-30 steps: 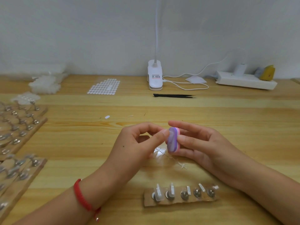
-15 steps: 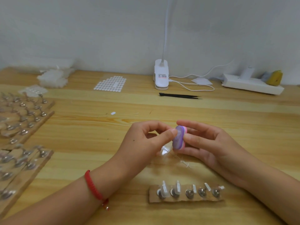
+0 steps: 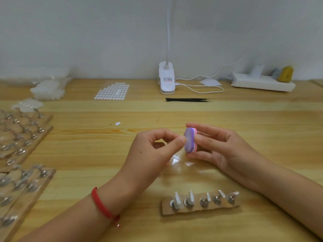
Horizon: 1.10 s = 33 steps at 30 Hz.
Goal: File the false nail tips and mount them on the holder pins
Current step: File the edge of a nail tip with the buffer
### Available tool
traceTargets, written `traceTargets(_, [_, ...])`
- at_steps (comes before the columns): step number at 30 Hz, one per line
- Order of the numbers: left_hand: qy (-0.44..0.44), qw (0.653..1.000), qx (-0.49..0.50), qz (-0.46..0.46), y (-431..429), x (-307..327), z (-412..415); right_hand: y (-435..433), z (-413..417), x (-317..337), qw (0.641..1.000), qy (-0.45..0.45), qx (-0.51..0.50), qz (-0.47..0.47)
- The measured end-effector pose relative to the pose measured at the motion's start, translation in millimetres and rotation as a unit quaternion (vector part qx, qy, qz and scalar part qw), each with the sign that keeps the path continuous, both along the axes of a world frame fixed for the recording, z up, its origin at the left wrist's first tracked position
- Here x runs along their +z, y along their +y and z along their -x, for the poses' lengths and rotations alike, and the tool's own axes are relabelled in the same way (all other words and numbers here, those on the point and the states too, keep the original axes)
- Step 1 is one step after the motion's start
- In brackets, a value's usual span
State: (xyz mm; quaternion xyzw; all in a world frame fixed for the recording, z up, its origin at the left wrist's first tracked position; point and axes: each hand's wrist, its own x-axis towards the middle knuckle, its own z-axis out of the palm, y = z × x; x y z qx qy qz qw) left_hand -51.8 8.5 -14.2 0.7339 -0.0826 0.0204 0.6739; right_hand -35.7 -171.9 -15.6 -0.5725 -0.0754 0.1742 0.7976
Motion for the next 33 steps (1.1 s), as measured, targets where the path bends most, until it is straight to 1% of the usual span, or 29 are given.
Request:
traceTargets(4, [0.007,1.0,0.014,0.016,2.0,-2.2,-2.5,-0.7,-1.6,-3.5,0.999,-0.015,0.029,0.013])
traceTargets(6, [-0.006,1.0,0.006,-0.004,0.4,-1.9,-2.6,-0.7,-1.8,-3.7,0.999,-0.022,0.034,0.017])
traceTargets(9, [-0.011,1.0,-0.012,-0.025,-2.0,-0.6,-1.6,-0.2,-1.9,-2.6,1.0,-0.016,0.017,0.014])
traceTargets(13, [-0.005,1.0,0.014,-0.001,-1.0,0.6,-1.4,1.6,0.0,-1.2,0.999,-0.017,0.021,0.018])
traceTargets(17, [-0.021,0.999,-0.01,-0.048,-2.2,-0.7,-0.4,0.0,-0.6,-1.0,1.0,-0.004,0.006,0.009])
traceTargets(22, [-0.008,1.0,0.021,0.006,0.2,-0.1,-1.9,0.1,1.4,-0.1,0.999,-0.013,0.028,0.02])
traceTargets(26, [-0.01,1.0,-0.001,-0.019,-2.5,-0.3,0.1,0.1,1.0,-2.5,1.0,-0.008,0.002,0.009])
traceTargets(28, [0.0,1.0,0.007,-0.009,-1.9,0.6,0.3,0.9,2.1,-0.8,1.0,-0.003,0.004,0.007])
traceTargets(31, [0.0,1.0,0.017,0.001,-1.0,1.7,-0.1,2.5,4.1,0.6,0.999,-0.013,0.012,0.034])
traceTargets(33, [-0.008,1.0,-0.007,-0.02,-1.9,1.8,0.9,1.6,3.1,0.1,1.0,-0.013,0.001,0.028])
